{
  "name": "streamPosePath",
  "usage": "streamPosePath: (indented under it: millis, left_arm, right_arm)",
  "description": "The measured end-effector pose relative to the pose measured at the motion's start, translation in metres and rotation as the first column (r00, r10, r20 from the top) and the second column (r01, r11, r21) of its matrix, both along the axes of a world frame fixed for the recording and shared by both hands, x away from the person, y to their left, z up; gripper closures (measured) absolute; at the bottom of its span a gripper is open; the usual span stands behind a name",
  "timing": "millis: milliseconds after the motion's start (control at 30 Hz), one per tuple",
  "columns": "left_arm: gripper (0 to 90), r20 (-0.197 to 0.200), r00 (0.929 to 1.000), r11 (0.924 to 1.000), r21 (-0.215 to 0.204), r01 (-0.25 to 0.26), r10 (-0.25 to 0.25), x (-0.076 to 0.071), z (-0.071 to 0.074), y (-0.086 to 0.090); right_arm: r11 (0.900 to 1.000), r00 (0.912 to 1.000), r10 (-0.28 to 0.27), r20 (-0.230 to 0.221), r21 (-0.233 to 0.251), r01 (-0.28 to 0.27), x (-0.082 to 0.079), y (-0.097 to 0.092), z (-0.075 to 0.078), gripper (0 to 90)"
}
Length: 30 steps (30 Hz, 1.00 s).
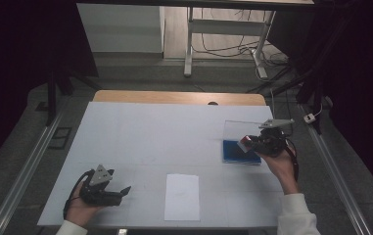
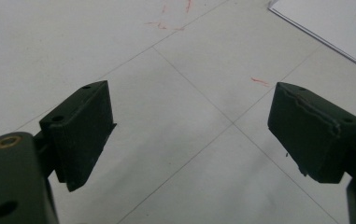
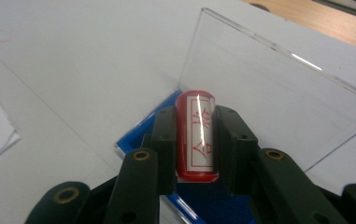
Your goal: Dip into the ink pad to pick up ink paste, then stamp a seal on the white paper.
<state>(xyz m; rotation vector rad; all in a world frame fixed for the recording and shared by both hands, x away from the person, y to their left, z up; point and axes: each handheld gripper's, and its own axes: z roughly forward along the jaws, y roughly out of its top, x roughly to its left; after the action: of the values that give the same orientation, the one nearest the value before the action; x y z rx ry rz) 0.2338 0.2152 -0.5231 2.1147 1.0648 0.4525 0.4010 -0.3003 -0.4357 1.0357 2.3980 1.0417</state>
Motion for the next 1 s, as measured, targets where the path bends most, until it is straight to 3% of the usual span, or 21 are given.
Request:
streamPosePath:
  millis: [333,1000]
  left_arm:
    - [14.5,0.001,1.0000,1.0000,0.002,0.001,-0.001,0.000,0.000,0.000]
    - [14.4,0.000,1.0000,0.9999,0.009,0.007,-0.007,0.003,0.000,-0.001]
  right_arm:
    - [0.9990,0.9994,0.021,0.026,0.040,-0.022,-0.011,-0.003,0.006,70.0]
    - [0.9927,0.9941,0.096,0.049,0.069,-0.100,-0.038,0.005,0.014,70.0]
